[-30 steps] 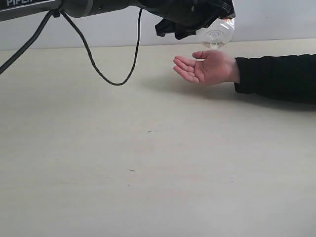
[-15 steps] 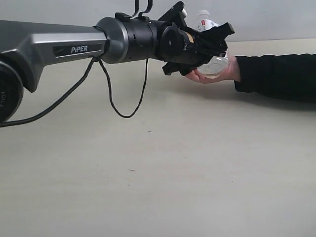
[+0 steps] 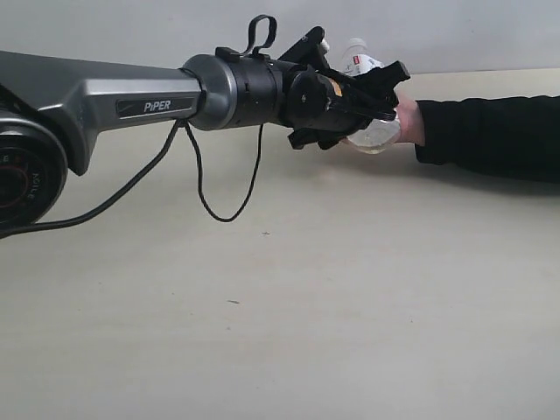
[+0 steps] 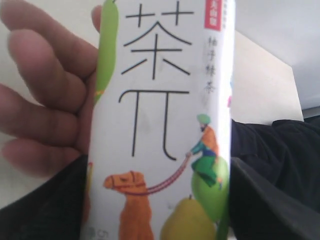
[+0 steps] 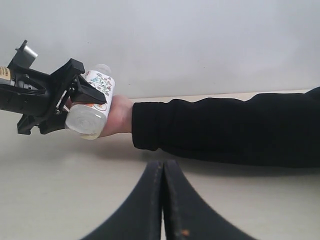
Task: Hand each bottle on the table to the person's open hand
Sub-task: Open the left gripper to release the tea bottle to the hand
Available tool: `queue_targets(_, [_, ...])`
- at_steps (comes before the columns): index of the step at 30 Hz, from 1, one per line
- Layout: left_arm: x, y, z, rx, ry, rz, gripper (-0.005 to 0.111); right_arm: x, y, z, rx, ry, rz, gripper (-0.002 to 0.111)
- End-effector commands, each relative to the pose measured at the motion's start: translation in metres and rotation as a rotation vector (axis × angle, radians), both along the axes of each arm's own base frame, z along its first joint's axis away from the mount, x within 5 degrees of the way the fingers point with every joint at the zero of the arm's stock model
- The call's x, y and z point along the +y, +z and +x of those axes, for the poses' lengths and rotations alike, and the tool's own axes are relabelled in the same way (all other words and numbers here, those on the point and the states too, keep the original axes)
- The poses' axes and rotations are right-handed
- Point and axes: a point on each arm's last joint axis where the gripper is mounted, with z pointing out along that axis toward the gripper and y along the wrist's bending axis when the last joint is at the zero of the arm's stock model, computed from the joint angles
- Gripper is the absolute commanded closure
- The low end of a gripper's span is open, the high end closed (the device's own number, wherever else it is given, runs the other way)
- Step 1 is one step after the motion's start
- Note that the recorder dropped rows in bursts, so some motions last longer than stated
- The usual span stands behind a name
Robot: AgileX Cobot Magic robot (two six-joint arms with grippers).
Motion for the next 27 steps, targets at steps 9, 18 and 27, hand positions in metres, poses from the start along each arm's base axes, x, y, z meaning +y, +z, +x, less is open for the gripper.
queue_targets(9, [0.002,0.004,0.002,-0.02,0.004,-0.008,0.049,0.0,-0.001,0.0,-0.005,0.002,0.001,0.108])
queue_targets(18, [0.003,0.005,0.0,0.003,-0.003,0.009,0.023,0.0,-0.001,0.0,-0.005,0.002,0.001,0.108])
queue_targets(27, [0.006,0.027,-0.006,-0.013,-0.071,0.081,0.023,0.0,-0.001,0.0,-0.005,0.002,0.001,0.108])
